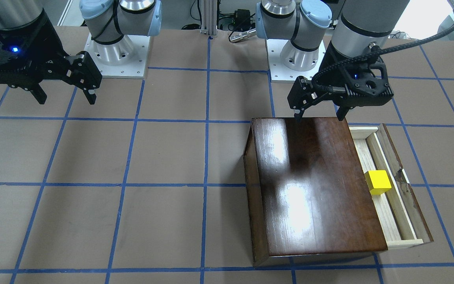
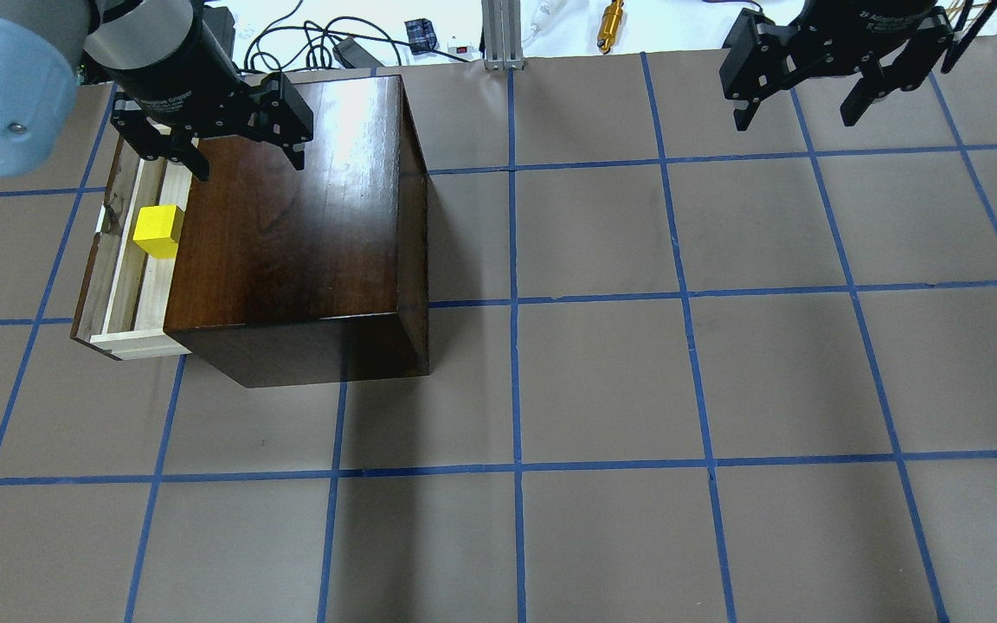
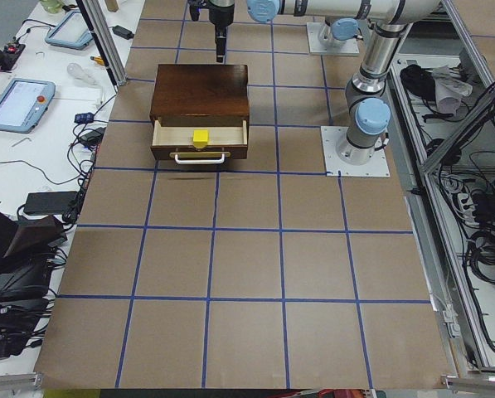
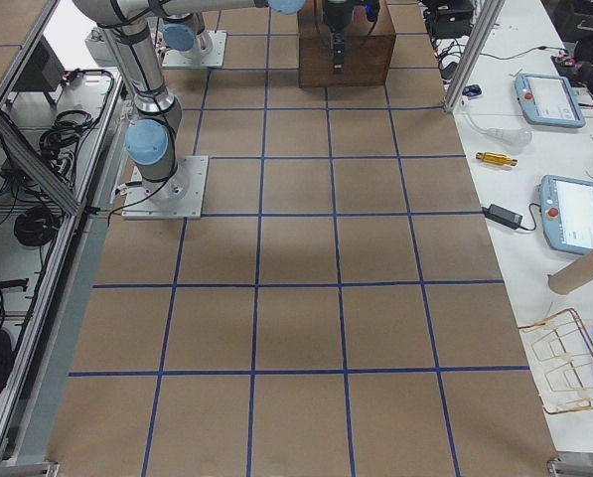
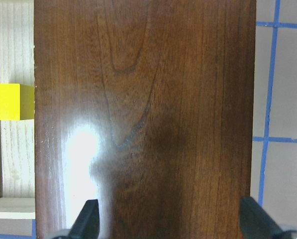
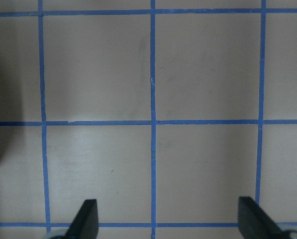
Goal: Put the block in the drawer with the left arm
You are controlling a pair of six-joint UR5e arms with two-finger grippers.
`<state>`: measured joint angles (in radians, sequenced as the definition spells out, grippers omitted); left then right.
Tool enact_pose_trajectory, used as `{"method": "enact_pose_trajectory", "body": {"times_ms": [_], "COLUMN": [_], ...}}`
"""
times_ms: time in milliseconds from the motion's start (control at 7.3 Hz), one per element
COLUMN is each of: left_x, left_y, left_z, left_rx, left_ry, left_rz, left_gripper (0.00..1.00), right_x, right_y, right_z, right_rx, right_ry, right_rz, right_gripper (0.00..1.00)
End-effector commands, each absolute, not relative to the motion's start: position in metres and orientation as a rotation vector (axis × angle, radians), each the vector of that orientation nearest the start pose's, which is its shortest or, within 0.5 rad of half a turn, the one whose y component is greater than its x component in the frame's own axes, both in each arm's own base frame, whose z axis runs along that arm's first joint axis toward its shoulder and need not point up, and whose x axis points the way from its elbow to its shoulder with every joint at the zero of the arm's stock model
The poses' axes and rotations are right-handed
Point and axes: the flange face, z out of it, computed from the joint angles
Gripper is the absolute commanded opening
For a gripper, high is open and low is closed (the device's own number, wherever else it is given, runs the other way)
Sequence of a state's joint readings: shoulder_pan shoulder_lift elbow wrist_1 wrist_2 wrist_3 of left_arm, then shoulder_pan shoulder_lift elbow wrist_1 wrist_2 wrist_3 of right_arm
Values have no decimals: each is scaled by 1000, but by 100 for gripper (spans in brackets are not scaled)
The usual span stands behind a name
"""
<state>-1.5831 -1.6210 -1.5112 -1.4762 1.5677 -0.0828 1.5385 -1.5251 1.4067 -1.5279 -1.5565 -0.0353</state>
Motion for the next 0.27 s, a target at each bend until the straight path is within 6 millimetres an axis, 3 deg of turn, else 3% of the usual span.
{"method": "enact_pose_trajectory", "body": {"times_ms": [0, 137], "left_x": [-140, -140], "left_y": [-521, -521], "left_z": [502, 502], "left_rx": [-108, -108], "left_ry": [3143, 3142], "left_rz": [-164, -164], "left_gripper": [100, 100], "right_x": [118, 118], "right_y": [-520, -520], "right_z": [541, 541], "right_rx": [-6, -6], "right_ry": [3128, 3128], "right_rz": [-118, -118], "right_gripper": [100, 100]}}
